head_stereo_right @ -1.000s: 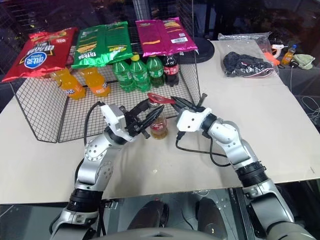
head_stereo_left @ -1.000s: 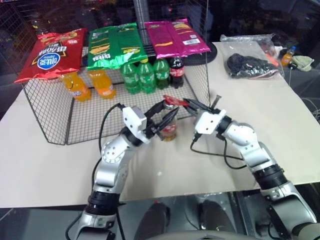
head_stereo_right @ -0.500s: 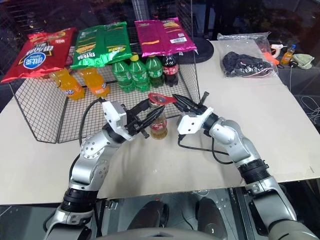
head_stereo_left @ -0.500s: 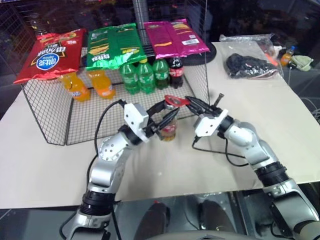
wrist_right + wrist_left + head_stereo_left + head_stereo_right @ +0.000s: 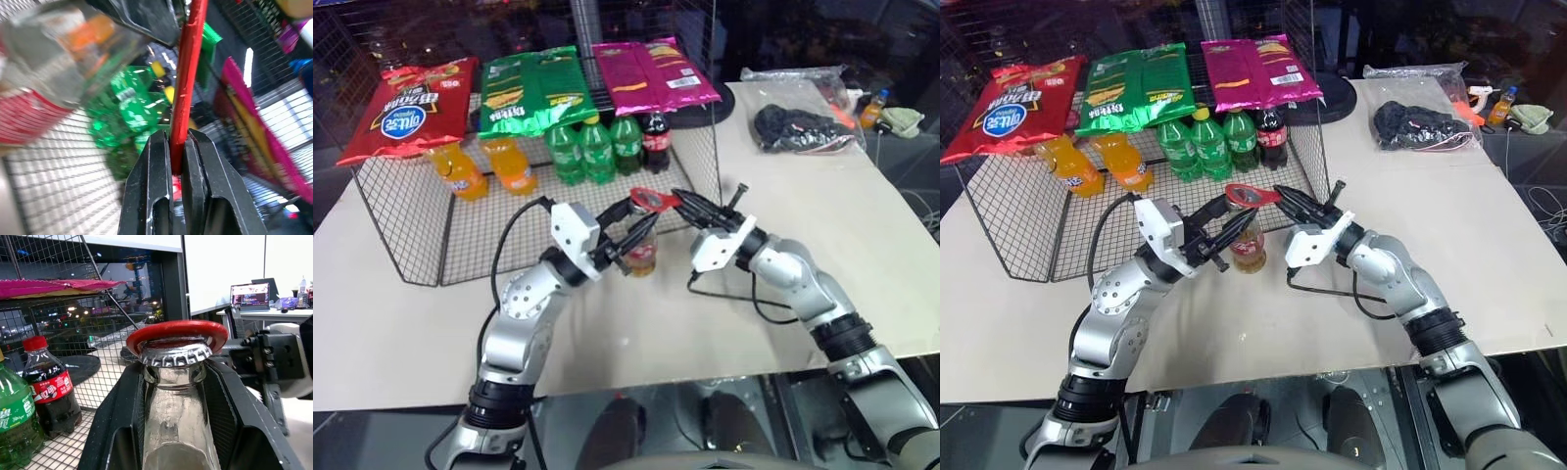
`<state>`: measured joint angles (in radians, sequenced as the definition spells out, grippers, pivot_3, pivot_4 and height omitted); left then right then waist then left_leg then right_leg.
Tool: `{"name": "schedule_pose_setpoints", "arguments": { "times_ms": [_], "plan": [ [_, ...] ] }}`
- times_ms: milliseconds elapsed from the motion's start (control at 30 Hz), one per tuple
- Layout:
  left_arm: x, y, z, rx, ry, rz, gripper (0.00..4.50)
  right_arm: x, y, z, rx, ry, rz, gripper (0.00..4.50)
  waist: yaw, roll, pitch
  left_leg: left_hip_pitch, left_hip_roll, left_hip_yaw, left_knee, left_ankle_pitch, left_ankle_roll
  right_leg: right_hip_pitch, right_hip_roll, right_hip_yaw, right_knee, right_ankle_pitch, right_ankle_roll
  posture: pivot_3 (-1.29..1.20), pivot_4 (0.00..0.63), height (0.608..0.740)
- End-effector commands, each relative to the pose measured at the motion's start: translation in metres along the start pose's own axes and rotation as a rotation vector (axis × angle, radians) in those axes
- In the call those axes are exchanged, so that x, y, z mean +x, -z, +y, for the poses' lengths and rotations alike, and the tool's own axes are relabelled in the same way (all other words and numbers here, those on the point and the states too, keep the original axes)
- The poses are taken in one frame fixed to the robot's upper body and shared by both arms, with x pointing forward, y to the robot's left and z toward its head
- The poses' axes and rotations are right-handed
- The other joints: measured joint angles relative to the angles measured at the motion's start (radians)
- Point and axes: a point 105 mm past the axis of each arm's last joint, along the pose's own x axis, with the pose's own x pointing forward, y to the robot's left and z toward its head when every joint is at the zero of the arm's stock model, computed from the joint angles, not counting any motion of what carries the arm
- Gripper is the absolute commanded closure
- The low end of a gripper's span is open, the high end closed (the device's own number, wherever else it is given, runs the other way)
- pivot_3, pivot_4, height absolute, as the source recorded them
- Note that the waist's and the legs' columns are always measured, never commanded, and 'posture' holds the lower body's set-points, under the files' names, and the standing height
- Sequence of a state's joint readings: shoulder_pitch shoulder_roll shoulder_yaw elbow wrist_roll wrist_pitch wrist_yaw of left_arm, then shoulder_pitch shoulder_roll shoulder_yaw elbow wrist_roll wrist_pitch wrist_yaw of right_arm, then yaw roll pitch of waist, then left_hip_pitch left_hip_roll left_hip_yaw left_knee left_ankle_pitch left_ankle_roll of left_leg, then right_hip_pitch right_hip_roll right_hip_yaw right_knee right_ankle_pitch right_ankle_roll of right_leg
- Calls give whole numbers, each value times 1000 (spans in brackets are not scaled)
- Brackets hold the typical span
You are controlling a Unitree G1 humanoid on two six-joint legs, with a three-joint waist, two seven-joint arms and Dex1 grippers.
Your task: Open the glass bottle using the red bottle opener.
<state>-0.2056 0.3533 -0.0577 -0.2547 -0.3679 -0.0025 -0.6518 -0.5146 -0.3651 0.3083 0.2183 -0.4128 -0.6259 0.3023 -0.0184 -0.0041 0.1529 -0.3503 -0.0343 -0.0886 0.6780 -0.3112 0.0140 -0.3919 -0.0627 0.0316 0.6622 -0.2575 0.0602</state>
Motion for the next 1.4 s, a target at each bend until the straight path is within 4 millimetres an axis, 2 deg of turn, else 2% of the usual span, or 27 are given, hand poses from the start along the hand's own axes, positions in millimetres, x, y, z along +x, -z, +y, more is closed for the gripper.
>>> {"name": "schedule_pose_setpoints", "arguments": {
  "times_ms": [33,400,667,700,767,867,1000,1400],
  "plan": [
    [-7,29,1,-34,-22,131,3288,8,-19,22,38,-95,-73,4500,0,0,0,2,0,1,-1,0,0,1,0,1,0,0,0,0,150,740],
    [-9,22,1,-56,-39,70,3288,13,-10,-33,170,226,-30,4500,0,0,1,5,0,1,-8,1,-2,3,0,1,-4,0,0,0,150,740],
    [-11,20,2,-64,-59,47,3288,14,-5,-37,192,258,-7,4500,2,0,1,5,0,0,-10,1,-2,3,0,0,-6,0,0,0,150,740],
    [-11,20,3,-68,-64,43,2523,14,-5,-37,193,258,-6,4500,2,0,1,5,0,0,-10,1,-2,2,0,0,-6,0,0,0,150,740],
    [-12,20,5,-62,-71,44,2087,14,-4,-36,196,258,-2,4500,1,0,2,5,0,0,-10,1,-2,2,0,0,-6,0,0,0,150,740],
    [-12,20,7,-62,-72,41,748,13,-3,-34,201,257,5,4500,0,-1,4,-1,0,1,-10,1,-2,-5,0,1,-5,0,0,0,150,740],
    [-12,20,7,-63,-70,41,748,11,0,-34,204,258,14,4500,0,-1,4,-17,0,1,-9,3,-4,-20,0,1,-4,0,0,0,150,740],
    [-7,2,8,-33,-52,-10,748,10,2,-31,215,256,27,4500,0,-1,4,-19,0,1,-9,3,-5,-22,0,1,-6,0,0,0,150,740]
  ]
}}
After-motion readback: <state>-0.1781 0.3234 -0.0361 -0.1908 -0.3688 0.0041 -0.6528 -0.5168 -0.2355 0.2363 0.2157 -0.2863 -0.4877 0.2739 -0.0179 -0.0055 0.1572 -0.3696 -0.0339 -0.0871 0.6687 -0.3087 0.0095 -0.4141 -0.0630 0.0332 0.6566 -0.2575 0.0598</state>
